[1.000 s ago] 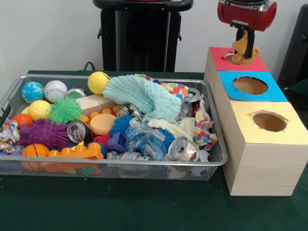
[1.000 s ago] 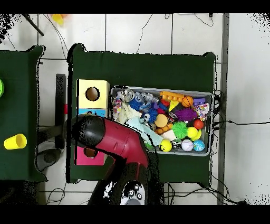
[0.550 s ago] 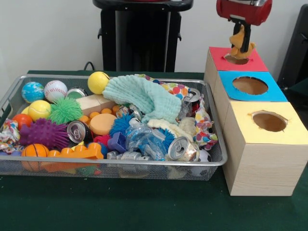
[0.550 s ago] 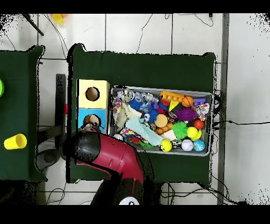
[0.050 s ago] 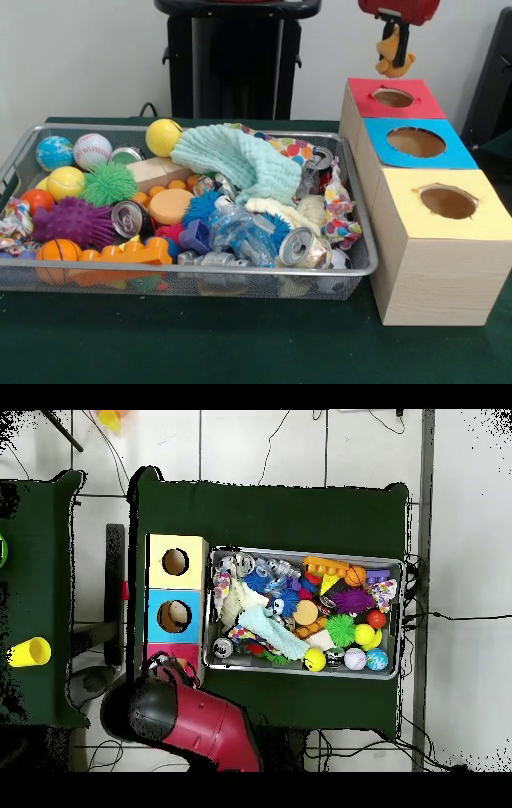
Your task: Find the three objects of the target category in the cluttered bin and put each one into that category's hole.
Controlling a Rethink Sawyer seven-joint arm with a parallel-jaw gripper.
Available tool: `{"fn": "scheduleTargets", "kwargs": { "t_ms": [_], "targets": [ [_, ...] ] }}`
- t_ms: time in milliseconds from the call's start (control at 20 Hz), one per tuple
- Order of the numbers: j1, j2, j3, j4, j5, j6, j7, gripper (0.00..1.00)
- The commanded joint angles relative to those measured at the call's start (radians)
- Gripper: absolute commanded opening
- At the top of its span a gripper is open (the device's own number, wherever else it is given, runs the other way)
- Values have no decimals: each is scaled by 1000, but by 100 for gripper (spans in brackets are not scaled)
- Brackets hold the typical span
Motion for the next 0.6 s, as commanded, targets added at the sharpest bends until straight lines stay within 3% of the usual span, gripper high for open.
{"fn": "scheduleTargets", "kwargs": {
  "t_ms": [50,600],
  "targets": [
    [24,7,53,118,60,-89,270,0],
    [14,136,94,47,106,-177,273,0]
  ]
}}
